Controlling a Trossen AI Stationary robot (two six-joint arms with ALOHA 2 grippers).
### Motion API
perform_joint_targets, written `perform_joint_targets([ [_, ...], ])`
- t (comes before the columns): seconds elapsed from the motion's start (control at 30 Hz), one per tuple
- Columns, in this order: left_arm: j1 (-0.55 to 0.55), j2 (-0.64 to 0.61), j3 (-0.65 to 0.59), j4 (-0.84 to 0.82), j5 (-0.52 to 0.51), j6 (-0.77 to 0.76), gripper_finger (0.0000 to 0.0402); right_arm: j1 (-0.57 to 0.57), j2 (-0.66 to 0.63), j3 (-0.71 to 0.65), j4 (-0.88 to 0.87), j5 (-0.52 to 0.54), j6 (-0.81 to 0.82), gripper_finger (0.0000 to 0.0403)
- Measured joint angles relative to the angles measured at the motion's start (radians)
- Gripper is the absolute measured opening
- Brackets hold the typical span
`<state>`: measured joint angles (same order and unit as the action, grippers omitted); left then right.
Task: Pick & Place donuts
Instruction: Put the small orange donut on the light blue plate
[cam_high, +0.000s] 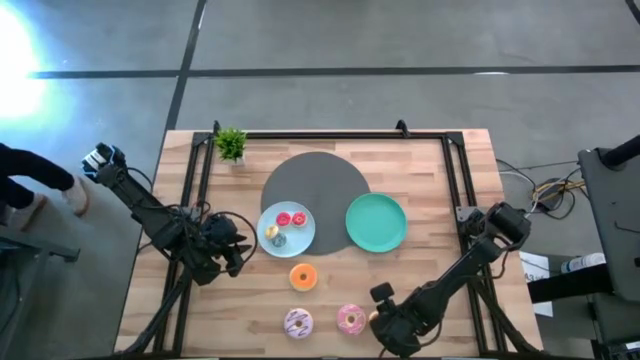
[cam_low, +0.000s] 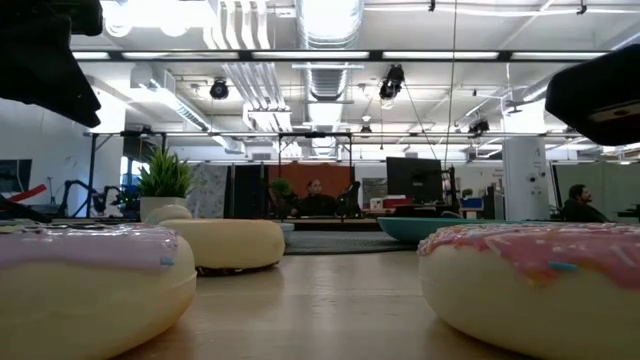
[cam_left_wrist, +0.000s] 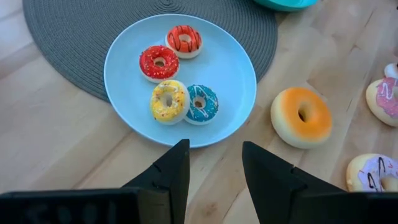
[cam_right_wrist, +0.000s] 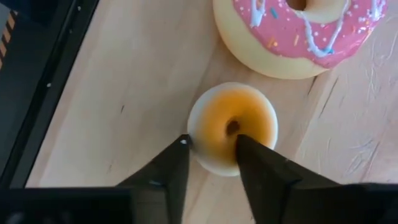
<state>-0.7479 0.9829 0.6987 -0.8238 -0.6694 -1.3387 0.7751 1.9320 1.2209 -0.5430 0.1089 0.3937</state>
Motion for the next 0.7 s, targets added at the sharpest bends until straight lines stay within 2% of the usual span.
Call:
perform_joint_targets([
  [0.1,0.000,0.000,0.000,0.000,0.001,-0.005,0.0121,-0.008,0.001,-0.003,0.001,0.010,0.000,0.0072],
  [0.2,0.000,0.000,0.000,0.000,0.005,-0.005,0.0121,-0.020,0.001,-0.021,0.008,0.067,0.014,0.0031],
  [0.27,0.000,0.000,0.000,0.000,0.010,-0.005,0.0121,-0.042,-0.002,-0.036,0.012,0.071,0.050,0.0016],
  [0.4,0.000,0.000,0.000,0.000,0.019,-0.005,0.0121,-0.092,-0.028,-0.069,0.014,0.078,0.209,0.0014],
  [0.53,0.001,0.000,0.000,0.000,0.019,-0.005,0.0121,-0.154,-0.113,-0.121,0.053,0.138,0.385,0.0013],
  [0.6,0.003,0.000,0.000,0.004,0.005,0.011,0.0121,-0.203,-0.190,-0.168,0.152,0.158,0.465,0.0013],
  [0.7,0.004,0.000,0.000,0.043,-0.060,0.080,0.0121,-0.304,-0.290,-0.294,0.389,0.152,0.574,0.0013],
])
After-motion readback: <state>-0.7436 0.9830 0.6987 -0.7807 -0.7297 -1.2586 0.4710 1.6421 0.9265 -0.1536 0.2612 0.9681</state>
